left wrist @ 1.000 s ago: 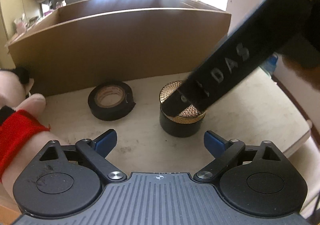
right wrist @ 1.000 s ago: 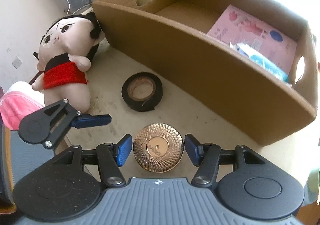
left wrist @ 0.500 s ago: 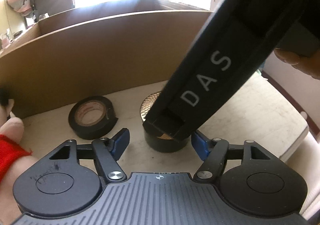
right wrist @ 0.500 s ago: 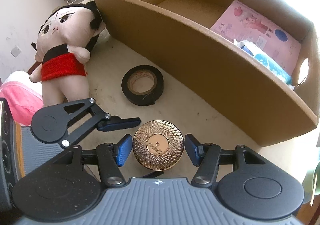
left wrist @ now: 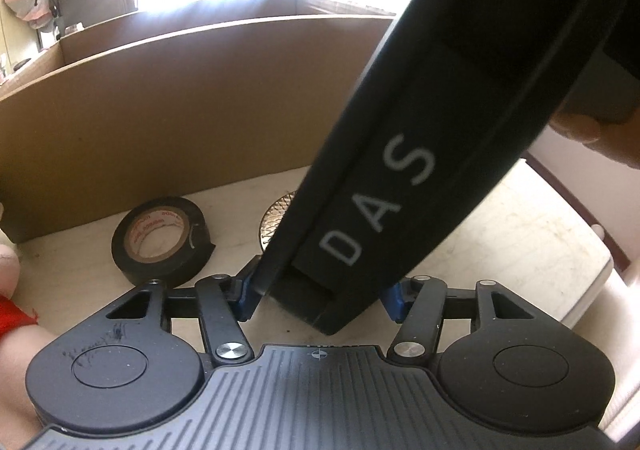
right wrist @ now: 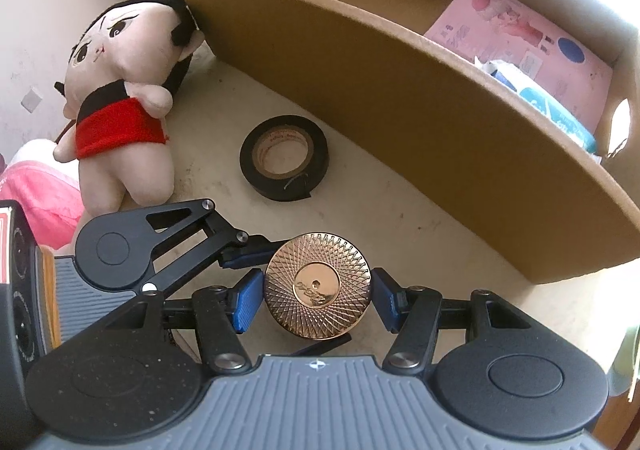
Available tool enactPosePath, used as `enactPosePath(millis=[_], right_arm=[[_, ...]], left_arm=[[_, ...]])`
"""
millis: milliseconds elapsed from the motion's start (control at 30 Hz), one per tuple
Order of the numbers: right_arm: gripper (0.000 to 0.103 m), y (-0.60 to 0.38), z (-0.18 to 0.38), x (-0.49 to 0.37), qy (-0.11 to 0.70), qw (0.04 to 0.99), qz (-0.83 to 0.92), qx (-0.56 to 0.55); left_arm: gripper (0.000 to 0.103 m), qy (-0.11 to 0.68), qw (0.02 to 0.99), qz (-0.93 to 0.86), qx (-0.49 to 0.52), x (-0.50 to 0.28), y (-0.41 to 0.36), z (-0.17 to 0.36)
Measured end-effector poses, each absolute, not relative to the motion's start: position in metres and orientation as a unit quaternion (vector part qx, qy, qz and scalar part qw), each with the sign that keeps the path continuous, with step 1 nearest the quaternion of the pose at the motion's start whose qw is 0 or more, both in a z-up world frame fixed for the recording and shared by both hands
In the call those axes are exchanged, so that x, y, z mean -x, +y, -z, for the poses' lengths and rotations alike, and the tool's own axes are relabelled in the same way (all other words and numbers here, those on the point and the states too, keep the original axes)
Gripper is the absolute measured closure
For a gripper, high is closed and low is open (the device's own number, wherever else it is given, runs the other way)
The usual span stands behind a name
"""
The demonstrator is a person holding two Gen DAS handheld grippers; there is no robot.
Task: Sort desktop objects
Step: 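Lift the gold jar with the right gripper and carry it over the box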
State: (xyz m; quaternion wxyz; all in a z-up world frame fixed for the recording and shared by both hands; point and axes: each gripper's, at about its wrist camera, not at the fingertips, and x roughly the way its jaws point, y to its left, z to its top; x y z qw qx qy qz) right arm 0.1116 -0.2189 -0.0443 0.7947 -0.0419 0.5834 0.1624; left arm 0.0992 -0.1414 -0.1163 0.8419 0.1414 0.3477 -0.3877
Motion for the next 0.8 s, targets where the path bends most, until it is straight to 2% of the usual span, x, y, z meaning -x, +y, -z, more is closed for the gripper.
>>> enactPosePath(millis=[467, 800], right_arm=[[0.042, -0.223, 0.039, -0.111, 0.579, 0.799, -0.160, 0.018], [0.042, -0.216, 0.018, -0.101, 0.556, 0.813, -0.169, 0.022]], left_arm=[[0.047, 0.350, 0.843, 0.385, -0.136, -0.114, -0.144, 0.105], [0.047, 0.333, 0.858, 0.369, -0.130, -0.121, -0.140, 0.078]])
